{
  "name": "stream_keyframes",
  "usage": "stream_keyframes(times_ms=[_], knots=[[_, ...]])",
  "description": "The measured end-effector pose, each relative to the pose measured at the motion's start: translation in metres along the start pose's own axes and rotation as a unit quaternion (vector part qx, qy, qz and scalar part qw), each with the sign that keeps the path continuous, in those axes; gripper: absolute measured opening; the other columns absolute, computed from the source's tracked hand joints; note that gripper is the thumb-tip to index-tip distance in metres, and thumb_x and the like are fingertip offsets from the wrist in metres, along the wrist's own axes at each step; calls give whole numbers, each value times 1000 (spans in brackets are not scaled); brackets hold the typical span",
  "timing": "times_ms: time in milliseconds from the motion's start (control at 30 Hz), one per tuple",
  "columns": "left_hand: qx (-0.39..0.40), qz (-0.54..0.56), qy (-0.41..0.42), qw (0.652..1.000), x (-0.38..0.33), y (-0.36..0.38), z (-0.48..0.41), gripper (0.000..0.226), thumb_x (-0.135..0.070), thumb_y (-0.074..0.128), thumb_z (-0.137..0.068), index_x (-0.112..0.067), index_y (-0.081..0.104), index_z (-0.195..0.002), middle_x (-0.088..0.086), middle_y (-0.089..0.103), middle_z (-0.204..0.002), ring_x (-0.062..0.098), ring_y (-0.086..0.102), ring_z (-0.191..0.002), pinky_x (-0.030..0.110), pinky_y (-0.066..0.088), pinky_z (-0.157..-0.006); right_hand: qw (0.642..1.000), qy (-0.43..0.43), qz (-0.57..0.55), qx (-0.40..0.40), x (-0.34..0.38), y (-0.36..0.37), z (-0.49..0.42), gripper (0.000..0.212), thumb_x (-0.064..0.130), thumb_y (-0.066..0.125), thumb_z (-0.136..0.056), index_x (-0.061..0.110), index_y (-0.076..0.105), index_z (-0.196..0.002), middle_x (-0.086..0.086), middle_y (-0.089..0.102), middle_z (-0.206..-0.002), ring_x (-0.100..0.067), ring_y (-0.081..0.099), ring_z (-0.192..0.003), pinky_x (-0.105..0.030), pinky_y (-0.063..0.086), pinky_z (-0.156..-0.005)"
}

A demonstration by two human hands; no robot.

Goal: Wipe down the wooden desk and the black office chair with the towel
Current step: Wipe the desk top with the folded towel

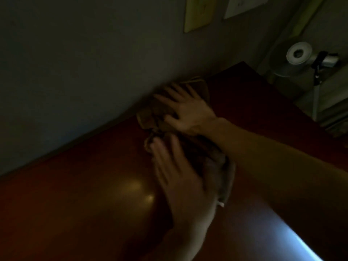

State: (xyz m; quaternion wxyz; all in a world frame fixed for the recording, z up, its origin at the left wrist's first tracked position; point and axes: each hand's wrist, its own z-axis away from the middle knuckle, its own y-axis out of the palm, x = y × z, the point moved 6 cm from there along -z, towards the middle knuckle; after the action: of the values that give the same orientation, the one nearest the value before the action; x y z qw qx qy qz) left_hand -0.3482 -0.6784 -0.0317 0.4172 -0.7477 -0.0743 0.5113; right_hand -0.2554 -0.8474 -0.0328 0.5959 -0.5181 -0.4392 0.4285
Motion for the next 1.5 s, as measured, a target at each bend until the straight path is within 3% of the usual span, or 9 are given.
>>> stream_keyframes(times_ms=[200,400,467,567,633,800,1267,1400,1500], knots=[[-54,-5,50,997,69,-133,-50,64,-41,42,-98,-14,34,-156,9,26,-167,22,22,-155,37,13,-123,992,-120,36,33,133,10,6,80,64,35,-98,33,3,-163,-3,-1,-172,-25,-6,-157,-49,2,-125],[173,50,84,980,78,-127,-126,46,-46,32,-110,-29,57,-144,-10,40,-160,1,29,-149,35,22,-126,987,-150,54,33,185,1,29,70,57,29,-104,19,18,-162,-11,14,-169,-29,-3,-157,-53,-3,-125],[212,38,103,971,79,-109,-136,48,-52,30,-108,-33,57,-143,-15,40,-160,0,30,-147,30,21,-124,998,-54,-17,-32,192,-3,50,66,54,33,-102,19,30,-159,-12,27,-165,-29,6,-157,-54,0,-125],[289,-44,147,945,78,-78,-143,58,-63,20,-104,-41,49,-148,-13,28,-166,3,15,-154,27,10,-122,967,170,-166,-89,192,12,94,72,57,26,-101,17,23,-160,-11,18,-168,-25,2,-157,-53,2,-126],[330,-165,233,900,83,-60,-134,71,-72,6,-97,-43,30,-157,-8,8,-172,7,-4,-156,30,-3,-125,968,194,-130,-88,196,24,109,71,56,23,-102,15,24,-161,-12,19,-168,-27,3,-157,-56,4,-126],[259,-258,309,878,101,-66,-117,72,-65,1,-97,-38,12,-163,-2,2,-173,15,-4,-159,44,-4,-128,977,175,-78,-97,199,27,106,69,54,26,-102,15,35,-158,-15,31,-164,-31,16,-156,-59,11,-123],[180,-261,215,924,178,-159,-55,71,-63,13,-97,-36,19,-163,1,11,-172,18,3,-159,48,-2,-128,998,31,-25,-55,295,34,121,64,56,30,-101,22,40,-155,-8,34,-163,-28,16,-156,-58,9,-124],[162,-249,141,944,234,-217,-18,74,-69,15,-97,-36,16,-163,1,4,-173,18,-1,-159,48,-6,-127,994,74,50,-64,373,39,139,64,61,19,-101,33,36,-156,-8,28,-166,-34,10,-156,-68,0,-118],[135,-256,100,952,283,-266,12,74,-71,14,-98,-35,12,-164,2,2,-173,19,-3,-159,48,-8,-127,981,181,-7,-63,432,51,160,74,71,9,-96,37,16,-161,-10,12,-170,-37,-5,-156,-72,-4,-114]])
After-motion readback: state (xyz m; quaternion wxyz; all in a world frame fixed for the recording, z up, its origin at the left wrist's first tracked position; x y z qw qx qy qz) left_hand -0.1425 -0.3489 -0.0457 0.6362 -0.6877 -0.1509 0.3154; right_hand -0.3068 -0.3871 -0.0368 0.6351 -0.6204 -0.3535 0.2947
